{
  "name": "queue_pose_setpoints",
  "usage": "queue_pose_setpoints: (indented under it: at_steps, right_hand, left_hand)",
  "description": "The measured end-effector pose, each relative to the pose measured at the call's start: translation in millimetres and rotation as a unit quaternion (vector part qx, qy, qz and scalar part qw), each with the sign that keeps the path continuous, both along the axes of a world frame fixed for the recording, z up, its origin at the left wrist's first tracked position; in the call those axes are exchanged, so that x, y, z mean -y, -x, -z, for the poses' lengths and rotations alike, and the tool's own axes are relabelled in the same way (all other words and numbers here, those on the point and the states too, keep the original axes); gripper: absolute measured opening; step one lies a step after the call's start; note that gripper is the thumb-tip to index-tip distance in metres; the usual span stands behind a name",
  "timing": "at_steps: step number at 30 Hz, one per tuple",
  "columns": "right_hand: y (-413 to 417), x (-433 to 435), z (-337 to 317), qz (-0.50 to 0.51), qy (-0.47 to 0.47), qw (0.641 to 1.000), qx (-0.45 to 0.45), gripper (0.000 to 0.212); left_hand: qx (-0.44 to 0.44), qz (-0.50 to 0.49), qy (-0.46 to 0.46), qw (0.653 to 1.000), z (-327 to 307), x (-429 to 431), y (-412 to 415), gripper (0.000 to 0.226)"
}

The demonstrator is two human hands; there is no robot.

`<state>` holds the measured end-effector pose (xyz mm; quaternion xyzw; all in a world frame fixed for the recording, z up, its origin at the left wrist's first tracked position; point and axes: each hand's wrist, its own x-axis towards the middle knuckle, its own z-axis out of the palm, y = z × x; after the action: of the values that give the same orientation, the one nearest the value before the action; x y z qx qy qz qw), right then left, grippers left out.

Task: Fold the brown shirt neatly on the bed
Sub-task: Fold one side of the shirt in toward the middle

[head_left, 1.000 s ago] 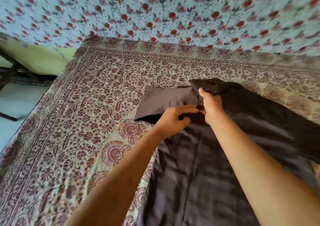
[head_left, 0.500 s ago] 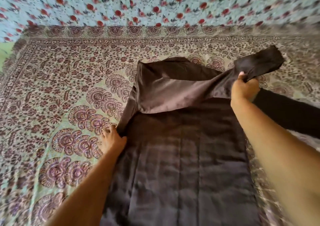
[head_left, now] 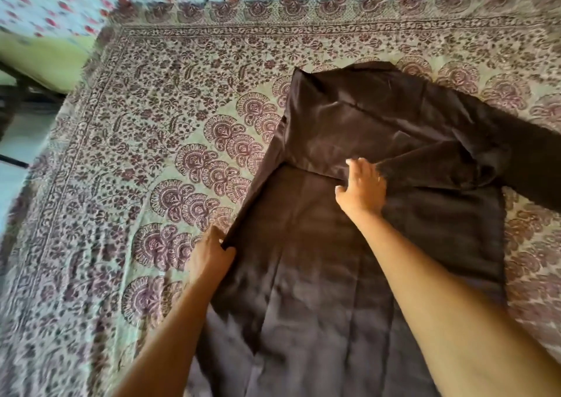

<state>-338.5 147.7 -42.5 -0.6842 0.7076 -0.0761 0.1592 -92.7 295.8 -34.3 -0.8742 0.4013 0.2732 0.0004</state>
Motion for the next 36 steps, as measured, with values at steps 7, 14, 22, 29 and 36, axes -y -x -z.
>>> queue_pose_setpoints:
  at_steps: [7, 14, 22, 29, 36]
  right_hand:
    - [-5.1, 6.6, 23.4, -0.073, 0.023, 0.987, -0.139, 0.037]
    - [32.9, 22.2, 2.0, 0.107, 0.102, 0.989, 0.009, 0.028]
    - [23.1, -20.4, 12.6, 0.179, -0.008, 0.964, 0.195, 0.023]
    - [-71.1, -37.9, 15.4, 0.278, -0.27, 0.79, 0.475, 0.018]
    - [-44.5, -41.1, 24.5, 0.355, -0.103, 0.816, 0.445, 0.019]
  left_hand:
    - [-0.044, 0.099, 0.101, 0.989, -6.2, -66.6, -7.2, 0.037]
    - [0.059, 0.352, 0.122, 0.926, -10.9, -113.0, 49.0, 0.071]
    - [0.057, 0.301, 0.052, 0.951, -2.3, -158.5, 58.6, 0.062]
    - [0.002, 0.259, 0.041, 0.965, -19.1, -177.9, 40.7, 0.059]
    - [-0.044, 0.412, 0.116, 0.903, -10.5, -205.4, 51.4, 0.076]
